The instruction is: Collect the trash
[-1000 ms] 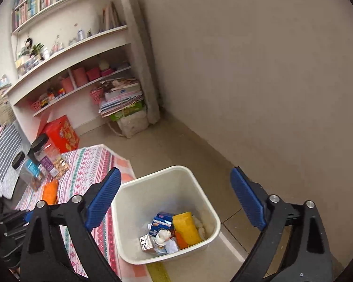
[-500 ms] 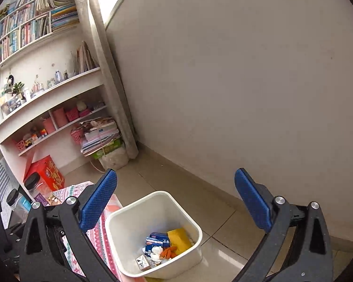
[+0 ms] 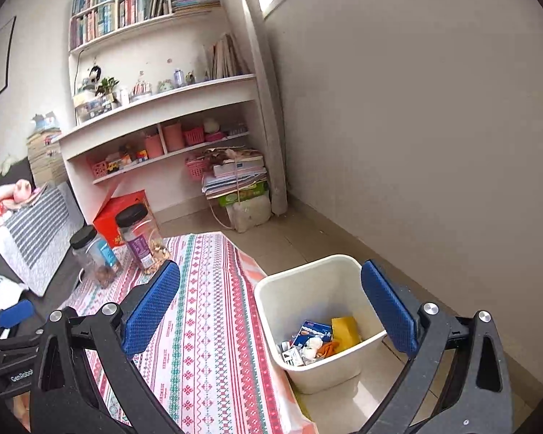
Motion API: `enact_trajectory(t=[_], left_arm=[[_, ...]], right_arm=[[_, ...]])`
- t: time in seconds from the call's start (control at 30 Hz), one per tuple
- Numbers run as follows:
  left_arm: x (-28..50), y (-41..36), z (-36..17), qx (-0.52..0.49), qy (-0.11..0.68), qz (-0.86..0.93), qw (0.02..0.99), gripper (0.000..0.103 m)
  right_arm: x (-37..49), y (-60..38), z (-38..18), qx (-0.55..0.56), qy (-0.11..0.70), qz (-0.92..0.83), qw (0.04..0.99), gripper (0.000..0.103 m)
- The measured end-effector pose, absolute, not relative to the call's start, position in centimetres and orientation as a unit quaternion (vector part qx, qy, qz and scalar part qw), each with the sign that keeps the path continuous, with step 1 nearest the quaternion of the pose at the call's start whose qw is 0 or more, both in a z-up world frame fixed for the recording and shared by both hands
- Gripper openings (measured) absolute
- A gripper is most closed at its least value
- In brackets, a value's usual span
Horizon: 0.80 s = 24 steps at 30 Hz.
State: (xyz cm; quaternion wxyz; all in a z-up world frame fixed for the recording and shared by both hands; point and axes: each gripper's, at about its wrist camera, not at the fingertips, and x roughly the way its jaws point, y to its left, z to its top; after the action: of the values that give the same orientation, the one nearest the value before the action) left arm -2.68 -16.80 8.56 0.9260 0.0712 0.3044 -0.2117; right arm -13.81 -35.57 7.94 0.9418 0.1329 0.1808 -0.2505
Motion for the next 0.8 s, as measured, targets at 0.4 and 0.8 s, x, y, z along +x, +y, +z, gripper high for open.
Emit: enact_trajectory(t=[0.4, 0.8], left_arm=[[-0.2, -8.8, 6.0, 0.056, 0.312, -0.116, 0.941, 0.096], [0.7, -7.4, 5.3, 0.047, 0.330, -0.093, 0.938, 0.096]], right_arm=[[-8.1, -28.3, 5.9, 0.094, 0.229, -0.183, 0.951, 0.096], [-6.3, -26.6, 4.7, 0.076, 0.243, -0.172, 0.952, 0.096]])
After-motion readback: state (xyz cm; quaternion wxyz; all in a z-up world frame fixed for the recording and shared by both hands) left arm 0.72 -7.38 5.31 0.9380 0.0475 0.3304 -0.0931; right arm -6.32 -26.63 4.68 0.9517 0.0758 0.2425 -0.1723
